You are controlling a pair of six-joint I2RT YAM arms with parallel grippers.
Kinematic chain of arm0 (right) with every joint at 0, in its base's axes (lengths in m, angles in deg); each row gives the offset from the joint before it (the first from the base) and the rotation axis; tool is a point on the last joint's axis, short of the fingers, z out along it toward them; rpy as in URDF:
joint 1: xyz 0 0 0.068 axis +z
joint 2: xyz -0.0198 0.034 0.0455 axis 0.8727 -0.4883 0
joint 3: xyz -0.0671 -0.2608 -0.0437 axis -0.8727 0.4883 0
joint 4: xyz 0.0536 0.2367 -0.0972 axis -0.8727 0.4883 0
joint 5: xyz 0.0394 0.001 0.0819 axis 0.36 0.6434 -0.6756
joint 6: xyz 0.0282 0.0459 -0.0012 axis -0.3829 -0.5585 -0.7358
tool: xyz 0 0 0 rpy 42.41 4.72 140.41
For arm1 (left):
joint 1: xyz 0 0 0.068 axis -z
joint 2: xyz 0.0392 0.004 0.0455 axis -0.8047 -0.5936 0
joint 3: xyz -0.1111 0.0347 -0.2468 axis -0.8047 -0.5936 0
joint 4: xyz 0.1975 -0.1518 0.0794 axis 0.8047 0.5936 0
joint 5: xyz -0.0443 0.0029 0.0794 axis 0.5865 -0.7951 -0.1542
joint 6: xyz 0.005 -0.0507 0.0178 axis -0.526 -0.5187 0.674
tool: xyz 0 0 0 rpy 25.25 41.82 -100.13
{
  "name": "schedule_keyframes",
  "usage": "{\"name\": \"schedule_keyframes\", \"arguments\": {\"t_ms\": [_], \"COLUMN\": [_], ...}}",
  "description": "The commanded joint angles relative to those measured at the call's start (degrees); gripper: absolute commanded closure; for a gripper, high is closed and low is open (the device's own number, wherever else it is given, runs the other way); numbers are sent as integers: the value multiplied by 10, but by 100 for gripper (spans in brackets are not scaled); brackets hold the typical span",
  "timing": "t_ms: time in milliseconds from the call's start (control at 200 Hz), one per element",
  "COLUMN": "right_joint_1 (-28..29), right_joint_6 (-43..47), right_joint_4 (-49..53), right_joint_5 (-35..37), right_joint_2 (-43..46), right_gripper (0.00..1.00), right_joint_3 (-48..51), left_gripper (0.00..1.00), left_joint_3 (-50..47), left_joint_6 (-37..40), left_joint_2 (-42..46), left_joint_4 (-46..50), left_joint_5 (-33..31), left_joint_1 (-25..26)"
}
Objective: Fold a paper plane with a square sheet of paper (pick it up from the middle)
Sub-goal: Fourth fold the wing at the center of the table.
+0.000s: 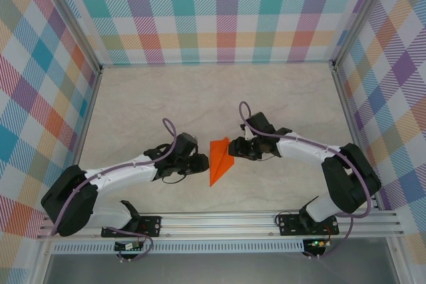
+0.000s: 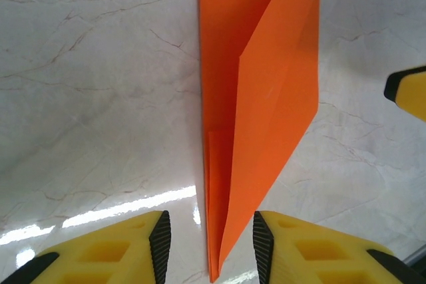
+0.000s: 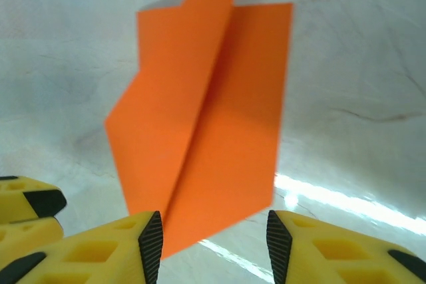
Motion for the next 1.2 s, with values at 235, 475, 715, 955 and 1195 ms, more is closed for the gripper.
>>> {"name": "schedule_keyframes", "arguments": {"t_ms": [235, 475, 715, 955, 1195], "right_joint_1": [-9, -8, -8, -9, -8], "right_joint_6": [-51, -69, -75, -78, -90], "right_joint_4": [-30, -58, -79, -82, -115], "right_joint_5": [-41, -58, -76, -75, -100], "right_joint_2": [-24, -60, -77, -97, -101], "right_gripper": [50, 51, 51, 52, 58], "right_joint_3": [19, 17, 20, 19, 28], "left_gripper": [58, 60, 63, 65, 68], "left_joint_3": [74, 97, 111, 129, 134], "left_joint_6": [29, 34, 42, 47, 49], "left_joint_2": [-119, -158, -181, -208, -224], "left_joint_4": [5, 17, 32, 60, 65], "left_joint_5": [2, -10, -17, -28, -34], "left_joint_1": [-2, 1, 3, 10, 19]}}
